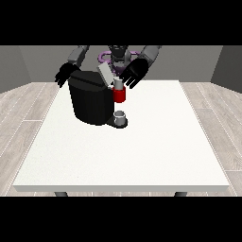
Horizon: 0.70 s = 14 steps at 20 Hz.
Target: Insert the coffee pod into the coffee machine and close the lid
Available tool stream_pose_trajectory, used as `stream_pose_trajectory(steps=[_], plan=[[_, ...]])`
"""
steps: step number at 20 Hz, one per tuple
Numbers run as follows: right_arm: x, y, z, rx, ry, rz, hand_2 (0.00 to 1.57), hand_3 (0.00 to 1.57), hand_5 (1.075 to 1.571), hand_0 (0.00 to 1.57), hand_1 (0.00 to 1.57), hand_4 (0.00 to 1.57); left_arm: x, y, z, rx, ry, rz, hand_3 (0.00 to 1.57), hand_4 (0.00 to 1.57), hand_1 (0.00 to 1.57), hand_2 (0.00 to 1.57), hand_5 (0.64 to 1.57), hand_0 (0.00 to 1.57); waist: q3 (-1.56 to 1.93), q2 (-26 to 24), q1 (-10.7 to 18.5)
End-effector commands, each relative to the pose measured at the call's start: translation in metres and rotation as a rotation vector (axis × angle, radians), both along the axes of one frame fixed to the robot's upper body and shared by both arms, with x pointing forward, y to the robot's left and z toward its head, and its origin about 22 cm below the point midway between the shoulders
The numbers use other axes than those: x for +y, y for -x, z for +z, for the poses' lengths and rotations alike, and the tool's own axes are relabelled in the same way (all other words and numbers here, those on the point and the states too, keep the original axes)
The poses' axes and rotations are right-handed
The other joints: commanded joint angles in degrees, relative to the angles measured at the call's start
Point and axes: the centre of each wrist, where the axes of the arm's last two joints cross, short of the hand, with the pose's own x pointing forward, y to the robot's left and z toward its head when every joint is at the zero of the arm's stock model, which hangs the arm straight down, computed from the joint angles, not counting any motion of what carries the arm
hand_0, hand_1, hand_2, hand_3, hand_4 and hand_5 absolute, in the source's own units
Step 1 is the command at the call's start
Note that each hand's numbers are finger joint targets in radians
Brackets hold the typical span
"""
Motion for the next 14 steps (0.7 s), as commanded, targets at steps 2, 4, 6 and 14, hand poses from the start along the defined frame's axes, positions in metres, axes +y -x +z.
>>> stream_pose_trajectory(steps=[2, 4, 6, 14], plan=[[-0.001, -0.001, 0.003, -0.019, 0.017, 0.017, 0.00, 0.00, 1.571, 0.00, 0.00, 0.48, -0.008, -0.002, 0.000, 0.010, -0.004, 0.002, 1.20, 0.50, 1.20, 1.27, 1.571, 1.20, 0.01, 0.5, -0.6], [-0.013, 0.001, 0.011, 0.026, 0.010, 0.000, 0.00, 0.00, 1.571, 0.00, 0.00, 0.46, 0.006, 0.000, -0.017, 0.050, -0.005, -0.005, 1.21, 0.52, 1.20, 1.28, 1.571, 1.20, -0.01, -1.7, -0.1], [-0.019, -0.005, 0.011, -0.033, -0.015, -0.012, 0.00, 0.00, 1.571, 0.00, 0.00, 0.45, 0.017, 0.001, 0.008, 0.008, -0.008, -0.004, 1.18, 0.51, 1.16, 1.24, 1.571, 1.16, 0.01, 1.2, 1.0], [-0.005, -0.005, 0.018, -0.025, -0.007, 0.000, 0.00, 0.00, 1.571, 0.00, 0.00, 0.45, -0.001, -0.002, -0.012, 0.018, -0.012, 0.017, 1.18, 0.48, 1.23, 1.27, 1.571, 1.23, 0.00, 1.6, -0.4]])
